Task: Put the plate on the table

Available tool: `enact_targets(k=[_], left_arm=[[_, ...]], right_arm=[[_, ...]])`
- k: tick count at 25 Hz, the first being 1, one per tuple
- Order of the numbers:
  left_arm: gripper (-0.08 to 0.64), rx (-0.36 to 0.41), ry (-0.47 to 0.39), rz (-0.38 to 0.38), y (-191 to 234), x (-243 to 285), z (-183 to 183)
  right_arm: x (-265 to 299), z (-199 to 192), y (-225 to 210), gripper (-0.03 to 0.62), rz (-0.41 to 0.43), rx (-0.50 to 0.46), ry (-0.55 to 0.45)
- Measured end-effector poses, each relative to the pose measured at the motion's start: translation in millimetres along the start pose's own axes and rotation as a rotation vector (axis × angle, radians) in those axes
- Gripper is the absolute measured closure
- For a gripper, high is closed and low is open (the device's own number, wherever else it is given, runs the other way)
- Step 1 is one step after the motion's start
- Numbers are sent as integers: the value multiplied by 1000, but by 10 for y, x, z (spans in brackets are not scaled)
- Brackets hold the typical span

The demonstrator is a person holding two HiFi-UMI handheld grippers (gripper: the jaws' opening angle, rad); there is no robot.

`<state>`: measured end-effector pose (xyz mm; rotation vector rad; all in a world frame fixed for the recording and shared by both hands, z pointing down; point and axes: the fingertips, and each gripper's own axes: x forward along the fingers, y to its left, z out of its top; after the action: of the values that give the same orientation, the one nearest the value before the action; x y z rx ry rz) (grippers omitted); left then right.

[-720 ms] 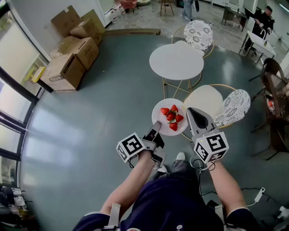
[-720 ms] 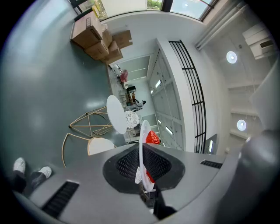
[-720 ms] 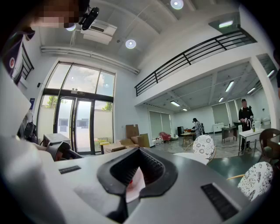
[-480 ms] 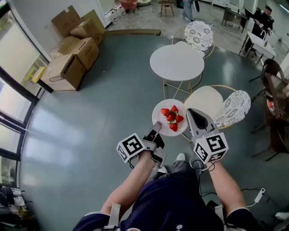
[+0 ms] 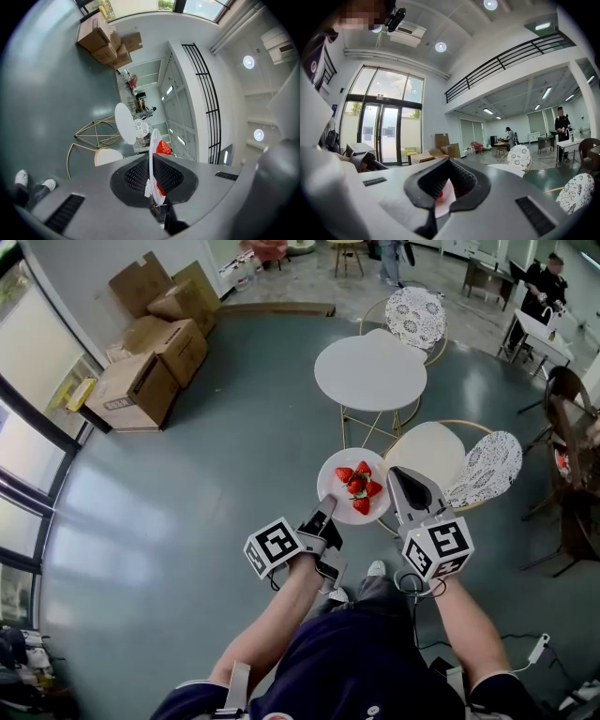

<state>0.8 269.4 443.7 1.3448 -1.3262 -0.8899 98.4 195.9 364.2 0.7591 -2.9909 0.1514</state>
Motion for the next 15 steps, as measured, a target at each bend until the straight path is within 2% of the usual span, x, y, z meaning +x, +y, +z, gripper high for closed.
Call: enact_targets(k=[15], left_arm=[[545,-11,21,4,156,143,243]], right_arm=[[274,-54,-56,588,-24,2,25]])
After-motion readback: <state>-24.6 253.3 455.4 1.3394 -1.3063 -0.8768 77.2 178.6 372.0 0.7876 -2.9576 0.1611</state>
